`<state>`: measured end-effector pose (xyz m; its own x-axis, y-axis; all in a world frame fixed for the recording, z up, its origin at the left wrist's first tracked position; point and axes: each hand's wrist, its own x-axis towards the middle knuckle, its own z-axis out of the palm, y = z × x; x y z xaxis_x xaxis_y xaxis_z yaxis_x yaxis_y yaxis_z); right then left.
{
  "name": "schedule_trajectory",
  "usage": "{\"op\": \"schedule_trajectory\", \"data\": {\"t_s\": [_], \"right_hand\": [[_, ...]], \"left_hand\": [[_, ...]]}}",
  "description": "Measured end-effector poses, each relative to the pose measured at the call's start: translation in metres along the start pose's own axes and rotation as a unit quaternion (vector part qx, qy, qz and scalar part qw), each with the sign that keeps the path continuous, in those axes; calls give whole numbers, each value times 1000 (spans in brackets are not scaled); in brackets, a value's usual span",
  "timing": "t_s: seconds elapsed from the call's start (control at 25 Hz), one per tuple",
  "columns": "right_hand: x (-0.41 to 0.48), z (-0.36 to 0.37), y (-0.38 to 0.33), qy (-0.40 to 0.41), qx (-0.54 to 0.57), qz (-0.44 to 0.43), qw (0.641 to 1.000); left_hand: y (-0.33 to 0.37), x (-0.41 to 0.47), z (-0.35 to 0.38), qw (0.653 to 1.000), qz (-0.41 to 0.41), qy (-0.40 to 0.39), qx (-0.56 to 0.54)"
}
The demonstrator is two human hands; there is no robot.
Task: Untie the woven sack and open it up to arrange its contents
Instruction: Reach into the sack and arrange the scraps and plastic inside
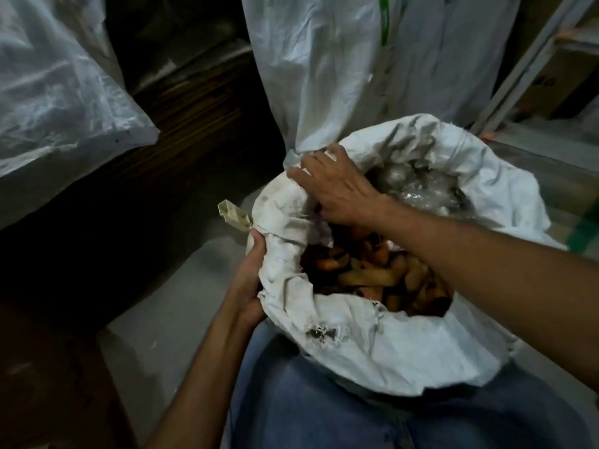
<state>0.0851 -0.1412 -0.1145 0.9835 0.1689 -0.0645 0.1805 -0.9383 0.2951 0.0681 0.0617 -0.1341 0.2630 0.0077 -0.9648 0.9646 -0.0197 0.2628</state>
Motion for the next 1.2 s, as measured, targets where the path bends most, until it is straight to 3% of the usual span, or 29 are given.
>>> {"op": "schedule_trajectory", "data": {"t_s": [0.04, 0.08, 0.12, 0.24, 0.28, 0.32, 0.4, 0.44, 0.48, 0.6, 0.64, 0.76, 0.84, 0.88, 0.92, 1.0, 1.04, 1.08, 1.12, 1.2], "right_hand": [[11, -5, 9, 0, 17, -7, 1000], [26, -10, 20, -4, 67, -2, 998], [40, -15, 31, -29, 136, 12, 990], [88, -17, 51, -202, 284, 8, 937], [102, -14, 56, -262, 307, 2, 915], [112, -11, 61, -304, 325, -3, 896], [116, -10, 75, -299, 324, -12, 897], [110, -8, 82, -247, 293, -10, 924], [97, -3, 89, -170, 238, 1, 956], [30, 29, 88, 42, 148, 22, 988], [14, 42, 85, 77, 118, 8, 990], [26, 63, 97, 153, 68, -13, 986], [53, 50, 109, 94, 104, 1, 990], [65, 42, 111, 51, 142, 12, 989], [75, 34, 112, 5, 186, 22, 982], [86, 26, 119, -99, 246, 44, 963], [89, 22, 122, -148, 262, 53, 952], [92, 19, 124, -176, 268, 64, 945], [93, 19, 125, -179, 261, 78, 945], [80, 27, 115, -78, 187, 116, 972]], "left_hand": [[5, -4, -3, 992, 65, -61, 84], [16, 4, -5, 961, 216, -87, 149], [25, 5, -1, 918, 344, -49, 190], [53, -16, 14, 738, 617, 42, 271], [60, -22, 24, 678, 645, 48, 350], [73, -19, 37, 639, 631, 62, 436], [87, -10, 60, 576, 551, 127, 590], [90, 0, 66, 571, 530, 135, 613], [96, 8, 68, 589, 526, 112, 603], [125, 23, 51, 797, 455, -71, 390], [130, 24, 42, 834, 423, -127, 331], [133, 20, 15, 861, 329, -274, 276], [136, 18, 9, 854, 315, -286, 299], [136, 13, 14, 833, 348, -254, 347], [136, 12, 25, 781, 407, -175, 439], [132, 10, 61, 590, 523, 51, 613], [123, 14, 82, 509, 551, 119, 651], [115, 24, 102, 460, 565, 164, 665], [111, 35, 118, 434, 577, 197, 663], [120, 56, 125, 426, 616, 200, 632]]}}
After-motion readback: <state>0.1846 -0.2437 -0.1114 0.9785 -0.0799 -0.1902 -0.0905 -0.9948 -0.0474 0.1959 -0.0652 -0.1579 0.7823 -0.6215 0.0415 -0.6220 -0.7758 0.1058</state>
